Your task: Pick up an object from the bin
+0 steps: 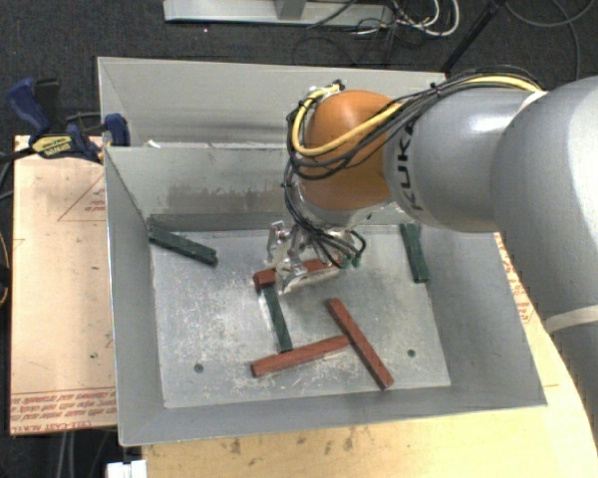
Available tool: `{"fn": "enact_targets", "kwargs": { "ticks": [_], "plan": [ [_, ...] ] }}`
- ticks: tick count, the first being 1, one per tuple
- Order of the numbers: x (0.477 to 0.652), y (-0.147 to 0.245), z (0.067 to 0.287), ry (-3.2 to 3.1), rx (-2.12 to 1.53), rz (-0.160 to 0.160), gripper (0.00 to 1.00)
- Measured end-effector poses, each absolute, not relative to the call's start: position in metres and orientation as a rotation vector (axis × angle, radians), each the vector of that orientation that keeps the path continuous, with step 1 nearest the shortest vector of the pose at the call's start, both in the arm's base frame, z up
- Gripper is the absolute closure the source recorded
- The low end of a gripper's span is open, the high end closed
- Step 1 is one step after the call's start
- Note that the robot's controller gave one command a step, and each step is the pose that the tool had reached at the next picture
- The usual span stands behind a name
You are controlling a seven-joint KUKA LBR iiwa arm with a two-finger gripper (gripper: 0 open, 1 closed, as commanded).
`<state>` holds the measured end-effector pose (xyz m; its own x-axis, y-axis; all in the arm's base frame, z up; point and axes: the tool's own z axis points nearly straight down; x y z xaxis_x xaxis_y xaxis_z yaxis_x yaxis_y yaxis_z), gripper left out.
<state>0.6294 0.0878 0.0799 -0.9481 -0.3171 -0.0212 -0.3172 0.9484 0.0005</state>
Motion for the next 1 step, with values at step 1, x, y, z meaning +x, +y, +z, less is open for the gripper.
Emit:
{"fn": "enact_targets", "kwargs": {
  "ticks": [1],
  "plan": [
    [0.6294,0.0878,0.0799,3.08,-0.501,0.006,1.0]
  ]
}}
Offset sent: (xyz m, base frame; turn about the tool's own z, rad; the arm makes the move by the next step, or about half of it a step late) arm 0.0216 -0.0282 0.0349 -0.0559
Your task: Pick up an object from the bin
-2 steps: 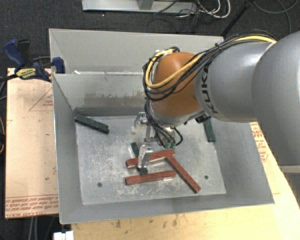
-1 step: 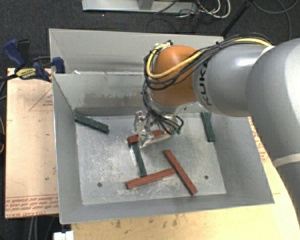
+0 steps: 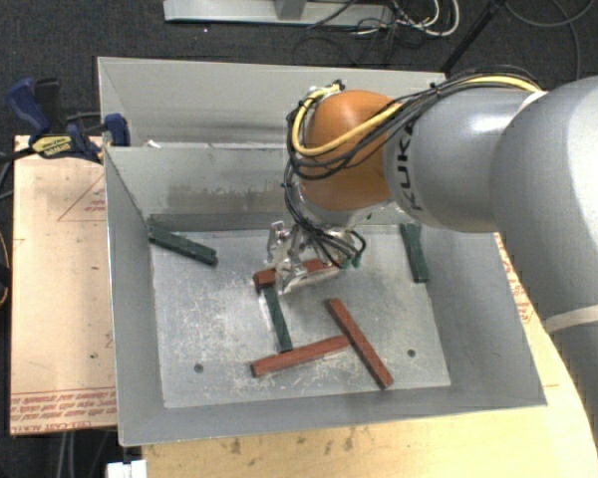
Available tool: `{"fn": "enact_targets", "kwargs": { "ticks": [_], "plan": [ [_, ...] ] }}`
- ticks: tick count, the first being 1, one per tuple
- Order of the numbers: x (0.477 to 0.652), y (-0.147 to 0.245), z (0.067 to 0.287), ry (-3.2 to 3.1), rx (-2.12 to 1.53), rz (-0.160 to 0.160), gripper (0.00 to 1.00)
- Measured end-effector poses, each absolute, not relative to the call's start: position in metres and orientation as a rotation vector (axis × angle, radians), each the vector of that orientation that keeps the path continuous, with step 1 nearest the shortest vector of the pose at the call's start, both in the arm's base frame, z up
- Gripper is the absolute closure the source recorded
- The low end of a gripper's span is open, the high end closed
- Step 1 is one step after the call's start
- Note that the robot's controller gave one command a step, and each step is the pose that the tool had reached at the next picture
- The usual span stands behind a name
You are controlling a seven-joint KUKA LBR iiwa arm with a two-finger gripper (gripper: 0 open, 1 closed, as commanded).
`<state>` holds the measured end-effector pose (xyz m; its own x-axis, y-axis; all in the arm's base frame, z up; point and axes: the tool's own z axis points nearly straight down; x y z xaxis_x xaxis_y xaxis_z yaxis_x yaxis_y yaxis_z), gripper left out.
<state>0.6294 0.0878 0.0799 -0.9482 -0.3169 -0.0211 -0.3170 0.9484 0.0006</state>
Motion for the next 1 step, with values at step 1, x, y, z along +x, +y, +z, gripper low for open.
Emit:
{"fn": "enact_targets", "kwargs": {
  "ticks": [1],
  "plan": [
    [0.6423,0.0693,0.1004,3.088,-0.565,0.003,1.0]
  ]
}}
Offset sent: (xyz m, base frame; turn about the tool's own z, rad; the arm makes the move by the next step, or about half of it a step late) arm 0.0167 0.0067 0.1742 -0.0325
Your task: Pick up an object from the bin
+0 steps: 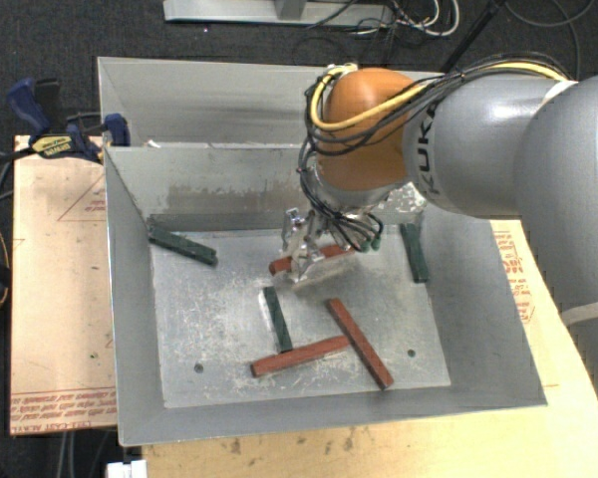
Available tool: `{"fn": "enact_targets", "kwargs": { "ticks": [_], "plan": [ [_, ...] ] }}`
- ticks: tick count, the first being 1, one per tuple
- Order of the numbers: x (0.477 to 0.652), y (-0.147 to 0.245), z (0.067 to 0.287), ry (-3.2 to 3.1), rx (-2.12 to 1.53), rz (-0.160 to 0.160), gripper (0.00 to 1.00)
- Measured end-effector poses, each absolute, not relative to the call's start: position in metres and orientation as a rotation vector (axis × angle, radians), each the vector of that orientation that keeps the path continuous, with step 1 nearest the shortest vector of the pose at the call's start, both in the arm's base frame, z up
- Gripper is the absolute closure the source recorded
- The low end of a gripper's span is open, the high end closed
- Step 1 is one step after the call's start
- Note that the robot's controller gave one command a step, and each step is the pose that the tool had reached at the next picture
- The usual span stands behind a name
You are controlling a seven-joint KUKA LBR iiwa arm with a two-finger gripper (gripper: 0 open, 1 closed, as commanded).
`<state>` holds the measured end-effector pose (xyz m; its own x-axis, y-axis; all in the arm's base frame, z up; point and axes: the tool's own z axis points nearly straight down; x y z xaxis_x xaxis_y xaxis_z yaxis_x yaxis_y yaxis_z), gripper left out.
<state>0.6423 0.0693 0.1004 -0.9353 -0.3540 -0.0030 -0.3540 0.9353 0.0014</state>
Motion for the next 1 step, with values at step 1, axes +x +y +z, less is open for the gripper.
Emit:
{"fn": "enact_targets", "kwargs": {
  "ticks": [1],
  "plan": [
    [0.6469,0.0952,0.2546,3.088,-0.553,0.002,1.0]
  ]
}}
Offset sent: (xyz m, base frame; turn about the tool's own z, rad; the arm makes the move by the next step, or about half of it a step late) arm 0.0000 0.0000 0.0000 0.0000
